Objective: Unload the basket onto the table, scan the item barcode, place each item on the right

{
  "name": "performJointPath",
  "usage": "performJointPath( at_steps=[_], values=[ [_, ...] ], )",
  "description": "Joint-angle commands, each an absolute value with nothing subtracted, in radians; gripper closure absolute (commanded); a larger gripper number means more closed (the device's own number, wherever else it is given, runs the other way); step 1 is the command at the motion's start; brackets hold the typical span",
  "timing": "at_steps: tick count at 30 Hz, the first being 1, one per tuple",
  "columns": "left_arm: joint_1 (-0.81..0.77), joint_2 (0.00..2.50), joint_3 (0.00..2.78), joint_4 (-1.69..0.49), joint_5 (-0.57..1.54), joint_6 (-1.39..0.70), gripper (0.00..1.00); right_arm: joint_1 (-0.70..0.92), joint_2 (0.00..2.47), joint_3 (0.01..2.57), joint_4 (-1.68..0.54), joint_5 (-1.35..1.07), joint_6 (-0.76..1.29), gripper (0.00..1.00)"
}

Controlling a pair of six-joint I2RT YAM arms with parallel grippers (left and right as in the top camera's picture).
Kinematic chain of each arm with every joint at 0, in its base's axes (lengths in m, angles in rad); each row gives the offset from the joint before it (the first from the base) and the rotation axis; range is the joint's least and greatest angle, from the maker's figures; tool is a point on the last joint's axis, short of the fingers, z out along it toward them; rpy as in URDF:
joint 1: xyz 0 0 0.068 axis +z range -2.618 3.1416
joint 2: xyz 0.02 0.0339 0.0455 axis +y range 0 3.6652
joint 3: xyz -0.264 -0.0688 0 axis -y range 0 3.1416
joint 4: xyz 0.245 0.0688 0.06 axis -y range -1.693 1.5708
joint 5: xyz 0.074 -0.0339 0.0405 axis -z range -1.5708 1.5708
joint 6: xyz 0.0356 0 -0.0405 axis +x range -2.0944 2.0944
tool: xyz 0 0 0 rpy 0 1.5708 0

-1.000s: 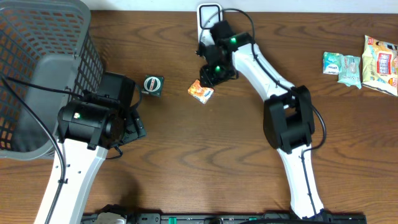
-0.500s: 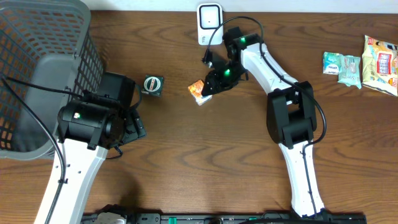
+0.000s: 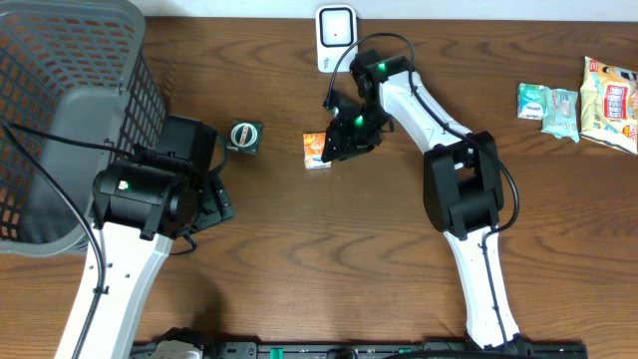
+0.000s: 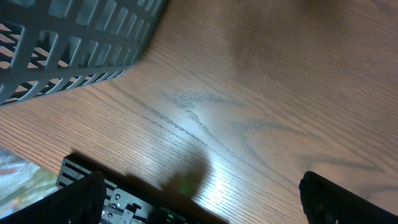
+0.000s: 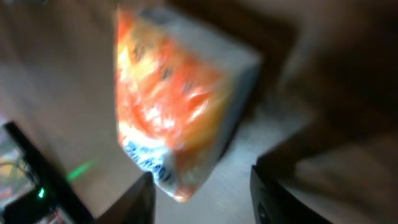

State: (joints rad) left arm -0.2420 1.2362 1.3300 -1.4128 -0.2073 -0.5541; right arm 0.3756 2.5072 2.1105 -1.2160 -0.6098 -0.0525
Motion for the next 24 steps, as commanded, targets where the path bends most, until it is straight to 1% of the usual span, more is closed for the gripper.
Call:
performJointPath(
  at_steps=[1, 2, 4, 5, 11, 12, 15, 17, 20, 22, 24],
  values=[
    [-0.237, 1.234, 1.330, -1.416, -0.202, -0.567, 0.02, 0.361, 2.517, 2.127, -1.180, -0.575, 0.063, 0.51],
    [-0.237, 1.234, 1.330, -1.416, -0.202, -0.567, 0.02, 0.359, 2.517, 2.127, -1.164, -0.575, 0.083, 0.47],
    [-0.237, 1.234, 1.330, -1.416, -0.202, -0.567, 0.02, 0.357, 2.517, 2.127, -1.132, -0.592, 0.112, 0.46],
    [-0.237, 1.234, 1.330, -1.416, -0.202, -0.567, 0.02, 0.357, 2.517, 2.127, -1.120, -0.607, 0.110, 0.44],
    [-0.237, 1.234, 1.330, -1.416, -0.202, -0.567, 0.02, 0.368, 2.522, 2.124, -1.102, -0.620, 0.108, 0.44],
    [-0.237, 1.234, 1.330, -1.416, -0.202, -0.567, 0.02, 0.372, 2.522, 2.122, -1.100, -0.620, 0.108, 0.46],
    [-0.237, 1.234, 1.330, -1.416, -0.202, -0.567, 0.02, 0.388, 2.522, 2.098, -1.081, -0.620, 0.108, 0.47],
    [-0.237, 1.234, 1.330, -1.416, -0.202, -0.567, 0.02, 0.398, 2.522, 2.077, -1.071, -0.619, 0.109, 0.53],
    [-0.237, 1.234, 1.330, -1.416, -0.202, -0.567, 0.02, 0.402, 2.522, 2.045, -1.045, -0.620, 0.113, 0.64],
    [-0.237, 1.234, 1.330, -1.417, -0.202, -0.567, 0.02, 0.405, 2.522, 2.018, -1.016, -0.619, 0.129, 0.66],
    [-0.237, 1.234, 1.330, -1.416, -0.202, -0.567, 0.02, 0.406, 2.522, 1.990, -0.993, -0.619, 0.147, 0.75]
  ],
)
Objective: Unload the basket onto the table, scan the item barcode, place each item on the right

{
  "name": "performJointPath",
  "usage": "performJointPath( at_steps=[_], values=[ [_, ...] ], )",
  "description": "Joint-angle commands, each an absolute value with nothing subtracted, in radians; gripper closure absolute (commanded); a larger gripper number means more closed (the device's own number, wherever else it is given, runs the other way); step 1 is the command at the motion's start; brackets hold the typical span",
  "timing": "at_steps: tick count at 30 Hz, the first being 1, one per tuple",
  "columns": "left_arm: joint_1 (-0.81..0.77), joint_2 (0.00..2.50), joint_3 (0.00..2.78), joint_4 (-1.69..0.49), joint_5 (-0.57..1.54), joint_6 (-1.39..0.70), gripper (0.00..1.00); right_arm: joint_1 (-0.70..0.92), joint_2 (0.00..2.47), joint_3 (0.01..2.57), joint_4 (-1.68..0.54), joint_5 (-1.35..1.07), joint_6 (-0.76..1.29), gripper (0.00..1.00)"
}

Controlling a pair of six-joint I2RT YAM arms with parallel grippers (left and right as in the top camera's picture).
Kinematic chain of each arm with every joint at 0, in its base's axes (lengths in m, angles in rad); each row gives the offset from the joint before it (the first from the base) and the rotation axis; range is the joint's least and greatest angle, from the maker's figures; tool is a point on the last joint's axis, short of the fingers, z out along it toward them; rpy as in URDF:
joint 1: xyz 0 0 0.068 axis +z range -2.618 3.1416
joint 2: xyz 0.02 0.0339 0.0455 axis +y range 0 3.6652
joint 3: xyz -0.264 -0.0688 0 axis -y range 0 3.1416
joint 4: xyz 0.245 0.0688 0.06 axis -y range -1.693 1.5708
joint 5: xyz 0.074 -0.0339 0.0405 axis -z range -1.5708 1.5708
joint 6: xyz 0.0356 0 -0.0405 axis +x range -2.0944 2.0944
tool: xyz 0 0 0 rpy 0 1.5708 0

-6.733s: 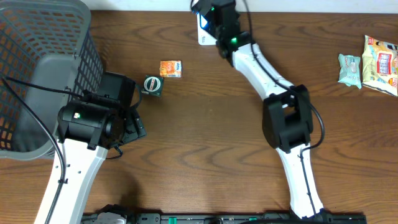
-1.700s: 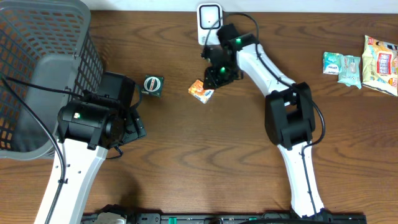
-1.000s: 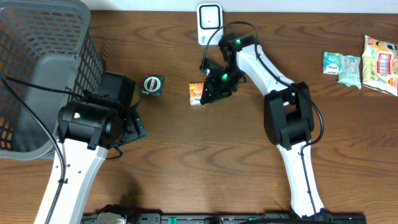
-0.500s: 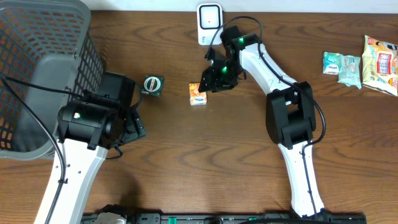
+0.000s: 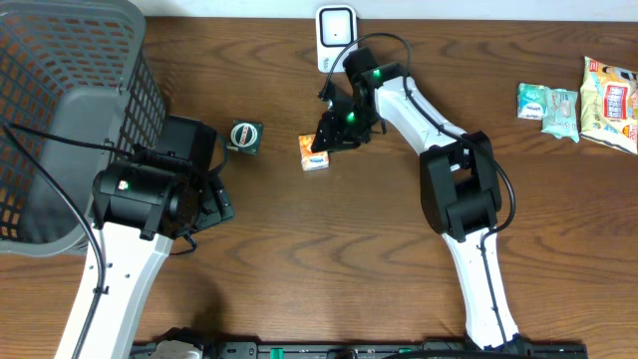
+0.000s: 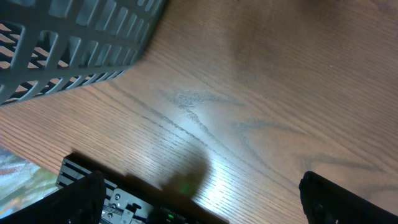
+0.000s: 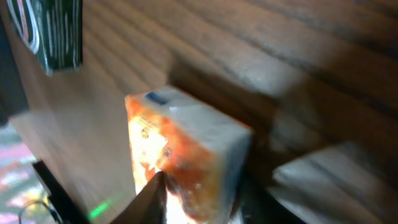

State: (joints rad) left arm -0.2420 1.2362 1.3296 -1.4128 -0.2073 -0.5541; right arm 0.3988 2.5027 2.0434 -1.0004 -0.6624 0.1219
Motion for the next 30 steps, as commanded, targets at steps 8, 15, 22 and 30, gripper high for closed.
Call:
performJointPath(
  at_steps=[8, 15, 22, 30],
  values=[
    [-0.237, 1.234, 1.330, -1.416, -0.202, -0.567, 0.02, 0.370, 2.510, 1.986, -1.038, -0.637, 0.179, 0.99],
    [-0.237, 1.234, 1.330, -1.416, -0.202, -0.567, 0.02, 0.276, 2.461, 1.995, -1.152, -0.782, 0.023, 0.99],
    [-0.237, 1.234, 1.330, -1.416, -0.202, -0.567, 0.02, 0.139, 2.432, 1.995, -1.360, -0.987, -0.354, 0.99],
    [-0.237, 1.234, 1.330, -1.416, -0.202, -0.567, 0.02, 0.004, 2.432, 1.995, -1.525, -1.129, -0.671, 0.99]
  ],
)
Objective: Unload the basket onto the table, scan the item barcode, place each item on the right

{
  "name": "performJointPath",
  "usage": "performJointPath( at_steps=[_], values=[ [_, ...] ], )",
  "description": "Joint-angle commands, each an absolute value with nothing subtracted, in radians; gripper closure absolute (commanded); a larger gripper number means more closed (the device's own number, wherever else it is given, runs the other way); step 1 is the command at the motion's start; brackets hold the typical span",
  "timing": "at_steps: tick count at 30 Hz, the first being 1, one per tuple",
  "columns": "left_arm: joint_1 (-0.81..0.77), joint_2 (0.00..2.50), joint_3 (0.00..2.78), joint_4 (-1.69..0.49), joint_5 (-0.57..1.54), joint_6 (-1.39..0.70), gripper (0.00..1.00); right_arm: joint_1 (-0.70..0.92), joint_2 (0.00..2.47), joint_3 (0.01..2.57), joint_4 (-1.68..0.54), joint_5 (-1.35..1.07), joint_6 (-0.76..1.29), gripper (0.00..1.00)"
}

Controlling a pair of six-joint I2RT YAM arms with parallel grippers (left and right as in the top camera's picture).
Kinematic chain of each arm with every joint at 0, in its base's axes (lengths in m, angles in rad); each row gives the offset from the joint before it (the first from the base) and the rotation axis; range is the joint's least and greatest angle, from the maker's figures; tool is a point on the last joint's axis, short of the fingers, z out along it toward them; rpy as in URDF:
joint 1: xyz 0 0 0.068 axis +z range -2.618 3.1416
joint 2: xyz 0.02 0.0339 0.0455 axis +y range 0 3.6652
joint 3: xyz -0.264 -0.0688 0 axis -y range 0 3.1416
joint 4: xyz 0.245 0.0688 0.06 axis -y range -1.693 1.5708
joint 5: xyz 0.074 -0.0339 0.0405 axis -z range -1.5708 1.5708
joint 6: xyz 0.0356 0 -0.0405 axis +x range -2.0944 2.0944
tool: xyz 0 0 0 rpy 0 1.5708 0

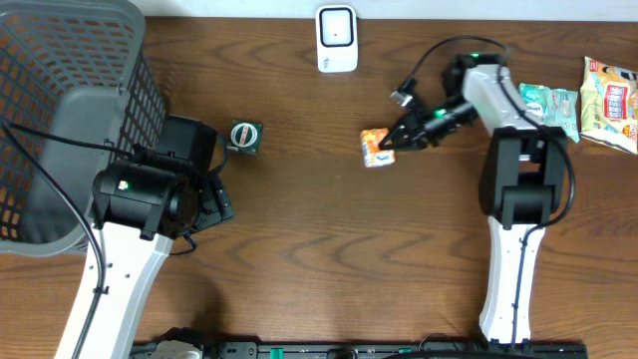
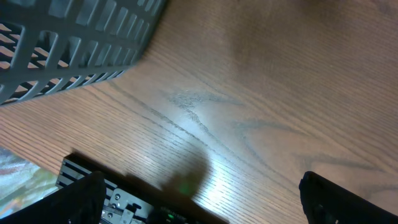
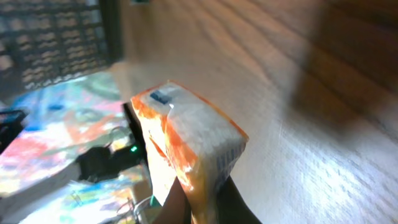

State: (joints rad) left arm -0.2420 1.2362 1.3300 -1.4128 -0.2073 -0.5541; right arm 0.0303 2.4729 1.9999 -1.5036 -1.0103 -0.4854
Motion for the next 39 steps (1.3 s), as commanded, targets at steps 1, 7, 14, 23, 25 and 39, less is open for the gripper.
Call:
performJointPath(
  at_steps=[1, 7, 14, 23, 25, 39],
  values=[
    [-0.237, 1.234, 1.330, -1.416, -0.202, -0.567, 0.02, -0.006, 2.432, 1.995, -1.535, -1.128, -0.676, 0.99],
    [-0.237, 1.234, 1.330, -1.416, -0.202, -0.567, 0.02, -0.034, 2.433, 1.994, -1.540, -0.983, -0.623, 0.99],
    [-0.237, 1.234, 1.330, -1.416, -0.202, -0.567, 0.03, -0.005, 2.433, 1.992, -1.489, -0.735, -0.432, 0.99],
    [-0.237, 1.234, 1.330, -1.416, -0.202, -0.567, 0.03, 0.039, 2.427, 2.006, -1.396, -0.488, -0.125, 0.86],
    [-0.237, 1.234, 1.330, -1.416, -0.202, -0.567, 0.02, 0.045, 2.410, 2.022, -1.398, -0.468, -0.104, 0.79],
    [-0.237, 1.234, 1.330, -1.416, -0.202, -0.567, 0.02, 0.137, 2.237, 2.025, -1.436, -0.166, 0.071, 0.44]
  ],
)
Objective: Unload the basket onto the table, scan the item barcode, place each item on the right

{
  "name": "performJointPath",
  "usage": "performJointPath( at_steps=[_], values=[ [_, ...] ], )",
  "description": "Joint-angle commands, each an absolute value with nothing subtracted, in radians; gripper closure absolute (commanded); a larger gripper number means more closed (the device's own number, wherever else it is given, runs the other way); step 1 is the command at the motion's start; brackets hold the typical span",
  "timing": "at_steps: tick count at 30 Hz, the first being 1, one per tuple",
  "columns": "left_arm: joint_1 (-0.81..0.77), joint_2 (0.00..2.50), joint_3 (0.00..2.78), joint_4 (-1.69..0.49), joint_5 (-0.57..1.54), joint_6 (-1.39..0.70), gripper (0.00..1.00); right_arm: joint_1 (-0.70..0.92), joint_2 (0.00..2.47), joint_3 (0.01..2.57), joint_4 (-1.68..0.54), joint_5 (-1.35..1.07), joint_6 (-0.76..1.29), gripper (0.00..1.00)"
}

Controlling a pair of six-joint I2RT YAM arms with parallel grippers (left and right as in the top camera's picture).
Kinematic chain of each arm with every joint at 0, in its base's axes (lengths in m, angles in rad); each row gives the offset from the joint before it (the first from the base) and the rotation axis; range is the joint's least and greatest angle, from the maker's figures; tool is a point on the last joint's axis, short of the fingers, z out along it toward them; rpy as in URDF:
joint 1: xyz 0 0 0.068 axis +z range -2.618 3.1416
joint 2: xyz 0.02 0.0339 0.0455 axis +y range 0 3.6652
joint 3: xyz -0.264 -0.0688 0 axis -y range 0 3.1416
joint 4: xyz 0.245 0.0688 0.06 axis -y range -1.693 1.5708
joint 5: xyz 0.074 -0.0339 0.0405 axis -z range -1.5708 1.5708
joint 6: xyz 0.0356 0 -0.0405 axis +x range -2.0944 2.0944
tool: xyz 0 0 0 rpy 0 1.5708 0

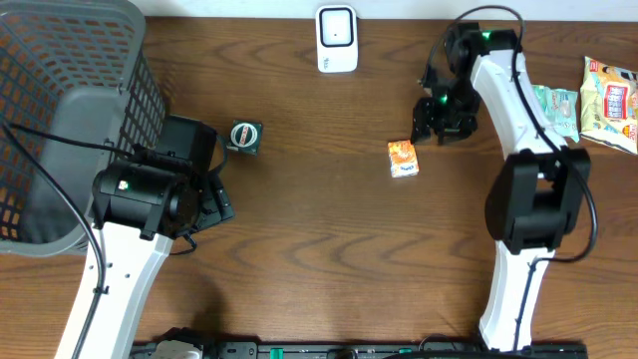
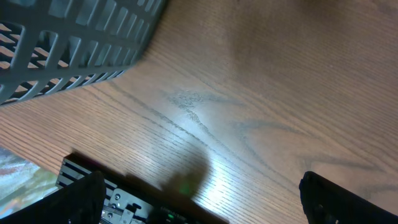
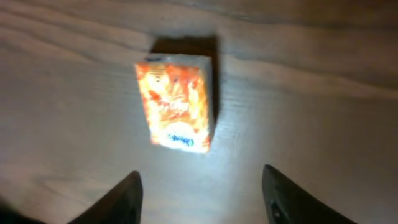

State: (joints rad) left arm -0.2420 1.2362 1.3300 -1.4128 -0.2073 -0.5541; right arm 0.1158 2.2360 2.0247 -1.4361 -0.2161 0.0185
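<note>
A small orange and white packet (image 1: pixel 403 159) lies flat on the wooden table (image 1: pixel 319 249), right of the middle; the right wrist view shows the packet (image 3: pixel 176 103) from above. My right gripper (image 1: pixel 442 125) hovers open just up and right of it, holding nothing, its fingertips (image 3: pixel 127 196) wide apart. The white barcode scanner (image 1: pixel 337 38) stands at the table's back edge. My left gripper (image 2: pixel 199 199) is open over bare wood beside the basket, nothing between its fingers.
A large grey mesh basket (image 1: pixel 60 110) fills the left side. A small dark green round-topped item (image 1: pixel 245 137) lies next to a black block (image 1: pixel 184 145). Several snack packets (image 1: pixel 578 100) lie at the far right edge.
The right gripper held the orange packet just above the table right of centre. Now the packet lies flat on the table and the gripper is open above it. The left arm has not moved.
The right gripper was at the orange packet below the scanner, left of centre, and still there a moment later. Then it held the packet further right. Now the packet is let go, lying on the table. The left arm stayed still throughout.
</note>
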Motion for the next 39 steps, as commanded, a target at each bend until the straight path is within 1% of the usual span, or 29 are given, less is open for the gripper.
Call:
performJointPath(
  at_steps=[1, 5, 11, 13, 14, 16, 21, 27, 29, 33, 36, 39],
  values=[
    [-0.237, 1.234, 1.330, -1.416, -0.202, -0.567, 0.02, 0.147, 2.238, 2.018, -1.433, -0.160, 0.075, 0.45],
    [-0.237, 1.234, 1.330, -1.416, -0.202, -0.567, 0.02, 0.189, 2.247, 1.991, -1.424, -0.063, 0.157, 0.50],
    [-0.237, 1.234, 1.330, -1.416, -0.202, -0.567, 0.02, 0.269, 2.268, 1.981, -1.402, 0.105, 0.233, 0.51],
    [-0.237, 1.234, 1.330, -1.416, -0.202, -0.567, 0.03, 0.287, 2.275, 1.980, -1.401, 0.131, 0.255, 0.54],
    [-0.237, 1.234, 1.330, -1.416, -0.202, -0.567, 0.02, 0.295, 2.277, 1.980, -1.398, 0.137, 0.267, 0.57],
    [-0.237, 1.234, 1.330, -1.416, -0.202, -0.567, 0.02, 0.308, 2.277, 1.969, -1.380, 0.137, 0.277, 0.59],
    [-0.237, 1.234, 1.330, -1.416, -0.202, -0.567, 0.02, 0.322, 2.277, 1.904, -1.322, 0.172, 0.307, 0.59],
    [-0.237, 1.234, 1.330, -1.416, -0.202, -0.567, 0.02, 0.301, 2.277, 1.815, -1.237, 0.173, 0.319, 0.59],
    [-0.237, 1.234, 1.330, -1.416, -0.202, -0.567, 0.02, 0.295, 2.277, 1.799, -1.222, 0.165, 0.321, 0.63],
    [-0.237, 1.234, 1.330, -1.416, -0.202, -0.567, 0.03, 0.286, 2.277, 1.780, -1.192, 0.149, 0.321, 0.73],
    [-0.237, 1.234, 1.330, -1.416, -0.202, -0.567, 0.02, 0.282, 2.277, 1.765, -1.172, 0.147, 0.321, 0.72],
    [-0.237, 1.234, 1.330, -1.416, -0.202, -0.567, 0.02, 0.282, 2.277, 1.737, -1.139, 0.147, 0.316, 0.68]
  ],
)
